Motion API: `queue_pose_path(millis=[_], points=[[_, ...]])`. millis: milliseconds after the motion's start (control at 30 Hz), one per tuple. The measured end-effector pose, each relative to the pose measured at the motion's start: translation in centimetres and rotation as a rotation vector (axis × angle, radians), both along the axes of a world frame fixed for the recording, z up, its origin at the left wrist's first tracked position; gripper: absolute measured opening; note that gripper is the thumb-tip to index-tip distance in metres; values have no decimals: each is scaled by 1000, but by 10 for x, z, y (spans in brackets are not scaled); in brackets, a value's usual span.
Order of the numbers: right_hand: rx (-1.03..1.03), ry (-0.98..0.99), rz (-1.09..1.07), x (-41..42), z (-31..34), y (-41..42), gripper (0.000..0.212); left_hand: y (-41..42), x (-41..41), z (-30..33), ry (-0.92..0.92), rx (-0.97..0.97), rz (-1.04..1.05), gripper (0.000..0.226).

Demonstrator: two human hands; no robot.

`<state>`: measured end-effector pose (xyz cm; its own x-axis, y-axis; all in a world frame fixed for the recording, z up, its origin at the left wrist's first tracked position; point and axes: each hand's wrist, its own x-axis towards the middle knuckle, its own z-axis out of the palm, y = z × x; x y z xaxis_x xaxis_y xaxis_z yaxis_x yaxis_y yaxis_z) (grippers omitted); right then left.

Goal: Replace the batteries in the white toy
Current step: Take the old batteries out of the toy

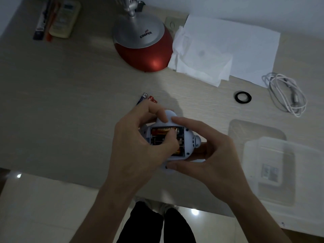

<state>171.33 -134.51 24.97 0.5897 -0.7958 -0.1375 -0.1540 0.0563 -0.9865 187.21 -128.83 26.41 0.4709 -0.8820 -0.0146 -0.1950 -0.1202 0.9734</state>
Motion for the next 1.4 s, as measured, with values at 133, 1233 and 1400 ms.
queue_pose_path(millis=[133,1233,1400], points=[[-3,14,14,1,1,-2,73,1,1,-1,25,-66,-42,16],[93,-150,-150,-28,13,-10,76,-22,-2,11,-311,-214,-282,18],[75,-165,-232,-38,22,-12,76,-24,-6,34,-436,-257,-293,17]])
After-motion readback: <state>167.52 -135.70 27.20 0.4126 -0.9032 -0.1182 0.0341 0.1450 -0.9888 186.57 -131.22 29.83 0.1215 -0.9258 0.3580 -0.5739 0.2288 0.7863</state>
